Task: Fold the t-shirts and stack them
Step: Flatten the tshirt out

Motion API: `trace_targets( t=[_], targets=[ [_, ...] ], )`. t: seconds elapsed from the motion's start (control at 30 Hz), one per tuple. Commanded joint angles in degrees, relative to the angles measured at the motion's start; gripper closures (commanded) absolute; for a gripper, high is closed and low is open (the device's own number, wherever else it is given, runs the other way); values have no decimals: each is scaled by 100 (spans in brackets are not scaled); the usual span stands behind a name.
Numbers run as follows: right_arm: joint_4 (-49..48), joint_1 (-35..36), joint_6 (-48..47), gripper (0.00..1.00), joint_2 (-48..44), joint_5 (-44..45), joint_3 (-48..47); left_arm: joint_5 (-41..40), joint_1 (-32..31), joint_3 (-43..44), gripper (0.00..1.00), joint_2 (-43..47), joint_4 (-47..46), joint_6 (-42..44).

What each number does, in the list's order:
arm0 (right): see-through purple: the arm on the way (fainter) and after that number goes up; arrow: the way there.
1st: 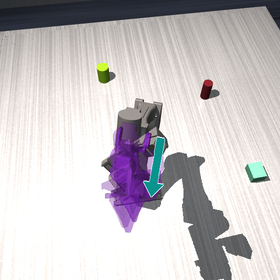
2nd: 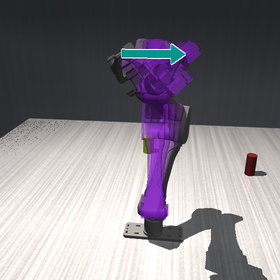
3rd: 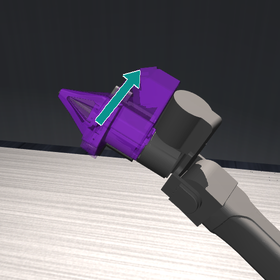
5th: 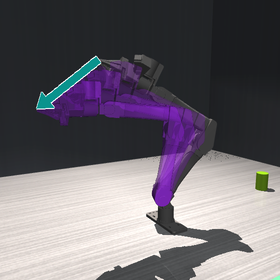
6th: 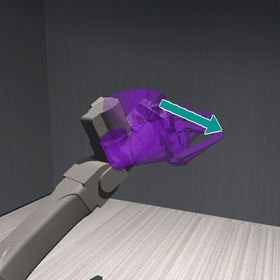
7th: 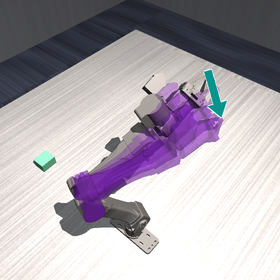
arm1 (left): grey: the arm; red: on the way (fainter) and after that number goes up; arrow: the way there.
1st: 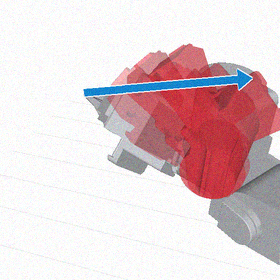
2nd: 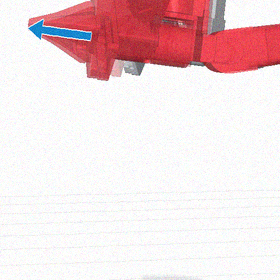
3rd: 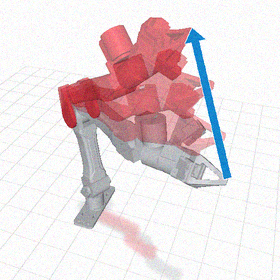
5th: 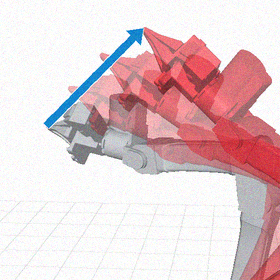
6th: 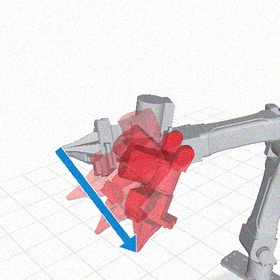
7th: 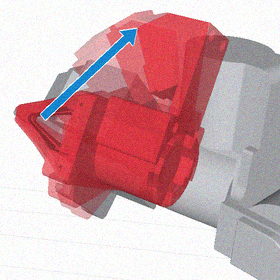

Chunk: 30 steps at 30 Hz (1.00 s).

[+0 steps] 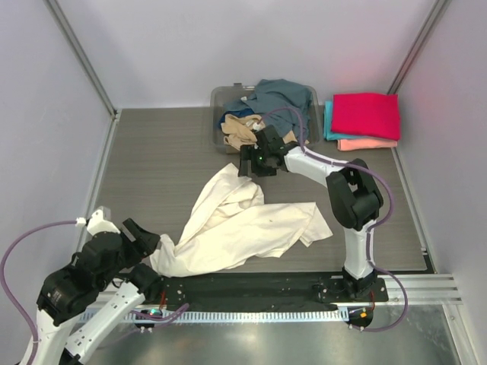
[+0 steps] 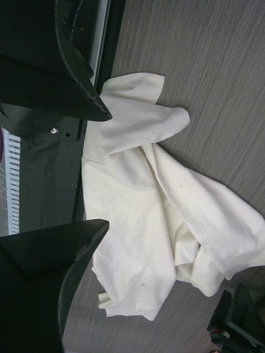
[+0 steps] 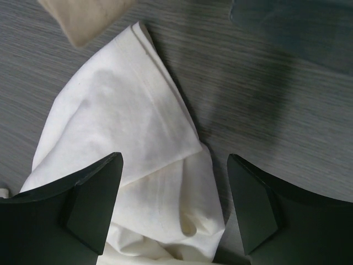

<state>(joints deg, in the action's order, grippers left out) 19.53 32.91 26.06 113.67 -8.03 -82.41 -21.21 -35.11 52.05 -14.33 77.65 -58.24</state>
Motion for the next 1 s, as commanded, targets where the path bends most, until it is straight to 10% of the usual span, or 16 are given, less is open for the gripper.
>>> trace_targets(
  t=[0.0,0.97],
  targets=[
    [68,14,-251,18,199,30,-477,-24,31,-64,27,1,75,321],
    [-678,32,83,23,-495,-392,1341,1084,31,-1223,32,-668,-724,-486]
  ],
)
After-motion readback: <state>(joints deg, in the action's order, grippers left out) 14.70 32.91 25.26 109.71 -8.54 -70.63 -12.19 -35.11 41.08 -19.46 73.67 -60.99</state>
